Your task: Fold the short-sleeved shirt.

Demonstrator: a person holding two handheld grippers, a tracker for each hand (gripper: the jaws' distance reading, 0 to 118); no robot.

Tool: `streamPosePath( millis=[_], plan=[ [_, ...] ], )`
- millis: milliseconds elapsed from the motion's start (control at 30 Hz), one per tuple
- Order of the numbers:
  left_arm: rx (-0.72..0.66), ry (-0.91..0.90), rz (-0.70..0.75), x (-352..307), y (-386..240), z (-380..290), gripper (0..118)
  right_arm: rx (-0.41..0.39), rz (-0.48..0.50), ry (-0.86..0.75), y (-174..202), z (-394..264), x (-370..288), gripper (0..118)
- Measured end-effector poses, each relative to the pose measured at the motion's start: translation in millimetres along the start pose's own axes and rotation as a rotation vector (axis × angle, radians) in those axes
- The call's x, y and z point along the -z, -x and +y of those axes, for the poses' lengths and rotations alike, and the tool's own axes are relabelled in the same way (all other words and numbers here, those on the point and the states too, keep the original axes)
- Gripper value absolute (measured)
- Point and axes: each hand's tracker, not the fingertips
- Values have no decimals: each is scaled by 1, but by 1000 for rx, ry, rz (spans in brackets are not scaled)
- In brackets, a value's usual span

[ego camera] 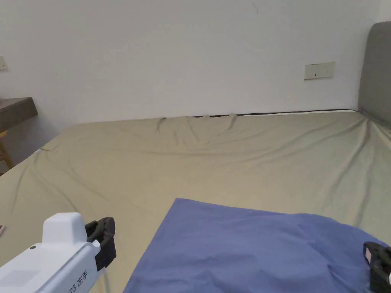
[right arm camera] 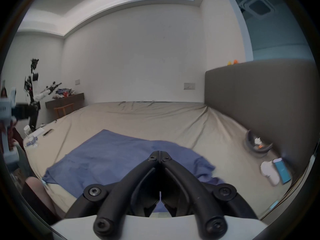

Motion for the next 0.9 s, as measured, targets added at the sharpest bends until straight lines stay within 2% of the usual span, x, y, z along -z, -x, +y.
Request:
streamPosePath(
  millis=[67,200,467,633,800,833,867,900],
  plan=[
    [-1,31,52,3,10,-13,0,37,24,21,3,-1,7,0],
    [-45,54,21,6,11,-30,0,14,9,8,11,4,11,0],
    [72,81,-84,29,-15,-33,0,1,12,28,12,0,14,0],
    [85,144,-167,88,-27,-24,0,8,4,43,10,0,13,0],
    [63,265,-198,204,-35,6,0,-23,39,70,20,1,11,0],
    [49,334,-212,231,-35,11,8,-38,46,72,22,0,12,0],
    [18,428,-239,267,-32,17,33,-51,54,75,24,-1,13,0],
    [-21,481,-266,293,-30,19,68,-56,59,79,25,-2,14,0]
  ],
)
